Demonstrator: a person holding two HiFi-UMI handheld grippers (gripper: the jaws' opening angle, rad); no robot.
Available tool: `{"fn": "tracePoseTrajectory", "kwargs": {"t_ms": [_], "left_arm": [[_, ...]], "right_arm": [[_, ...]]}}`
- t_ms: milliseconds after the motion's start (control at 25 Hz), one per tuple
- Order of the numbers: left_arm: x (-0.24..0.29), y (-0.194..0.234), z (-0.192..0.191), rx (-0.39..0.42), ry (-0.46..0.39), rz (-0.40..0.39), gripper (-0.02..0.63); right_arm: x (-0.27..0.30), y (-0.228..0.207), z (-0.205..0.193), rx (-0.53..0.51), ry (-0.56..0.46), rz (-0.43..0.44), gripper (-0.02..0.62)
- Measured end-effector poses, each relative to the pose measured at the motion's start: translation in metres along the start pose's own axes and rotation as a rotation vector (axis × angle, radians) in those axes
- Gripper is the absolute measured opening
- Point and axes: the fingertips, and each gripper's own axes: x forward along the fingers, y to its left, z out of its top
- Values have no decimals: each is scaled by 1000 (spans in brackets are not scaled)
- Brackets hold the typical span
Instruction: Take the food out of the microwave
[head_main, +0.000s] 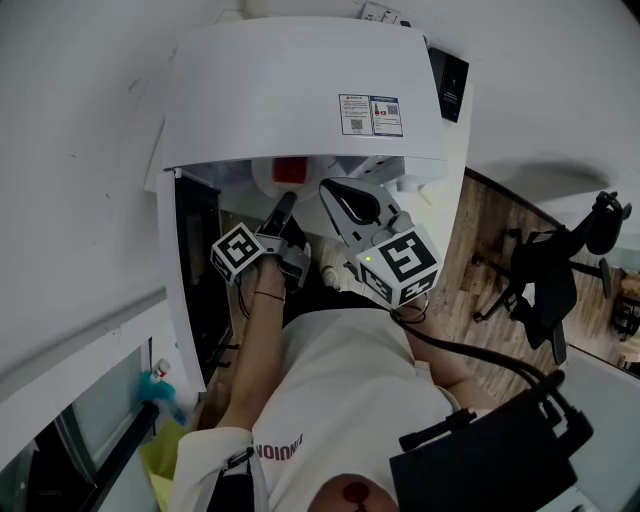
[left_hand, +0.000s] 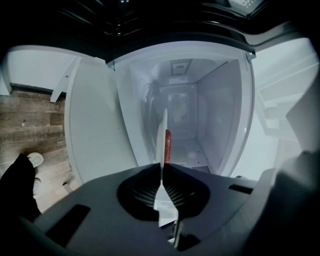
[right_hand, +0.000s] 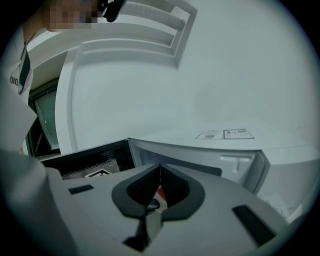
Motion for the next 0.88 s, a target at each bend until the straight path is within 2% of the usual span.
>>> {"fn": "tracePoseTrajectory", "kwargs": {"t_ms": [880], "left_arm": [[-20,-9,-16,2,17,-42,25]], "right_arm": [[-13,6,0,-3,-24,-9,21]]}}
